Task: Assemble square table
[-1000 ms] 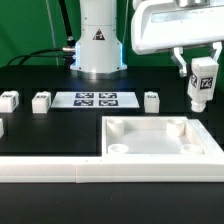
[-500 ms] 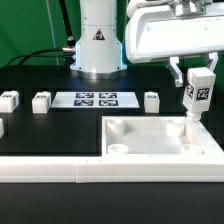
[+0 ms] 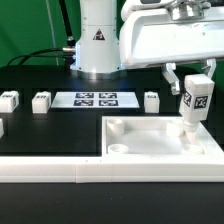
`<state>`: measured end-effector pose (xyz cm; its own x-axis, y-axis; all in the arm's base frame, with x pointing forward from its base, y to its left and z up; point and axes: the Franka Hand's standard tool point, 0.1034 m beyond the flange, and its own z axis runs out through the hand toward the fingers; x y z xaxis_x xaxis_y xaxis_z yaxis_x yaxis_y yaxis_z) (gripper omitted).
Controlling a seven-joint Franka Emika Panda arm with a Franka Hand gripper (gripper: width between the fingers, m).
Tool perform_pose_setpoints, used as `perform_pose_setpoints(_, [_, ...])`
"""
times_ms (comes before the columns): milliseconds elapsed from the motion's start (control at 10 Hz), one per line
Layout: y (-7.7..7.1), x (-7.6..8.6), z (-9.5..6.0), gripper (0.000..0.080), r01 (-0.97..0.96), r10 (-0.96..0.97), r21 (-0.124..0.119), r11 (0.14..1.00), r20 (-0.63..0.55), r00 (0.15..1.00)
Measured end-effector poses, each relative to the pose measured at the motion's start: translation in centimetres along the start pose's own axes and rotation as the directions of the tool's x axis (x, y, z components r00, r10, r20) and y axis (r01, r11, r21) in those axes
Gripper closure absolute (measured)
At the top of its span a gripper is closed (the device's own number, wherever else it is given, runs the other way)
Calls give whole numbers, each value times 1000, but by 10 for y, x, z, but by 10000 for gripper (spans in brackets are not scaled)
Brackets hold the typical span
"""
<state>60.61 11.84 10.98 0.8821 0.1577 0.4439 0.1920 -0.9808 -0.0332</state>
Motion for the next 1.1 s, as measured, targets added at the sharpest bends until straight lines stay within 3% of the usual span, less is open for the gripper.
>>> perform_pose_setpoints(400, [3, -5, 17, 509, 7, -7, -3, 1000, 5, 1000])
perform_pose_setpoints(1100, [8, -2, 24, 509, 10, -10, -13, 1000, -36, 999])
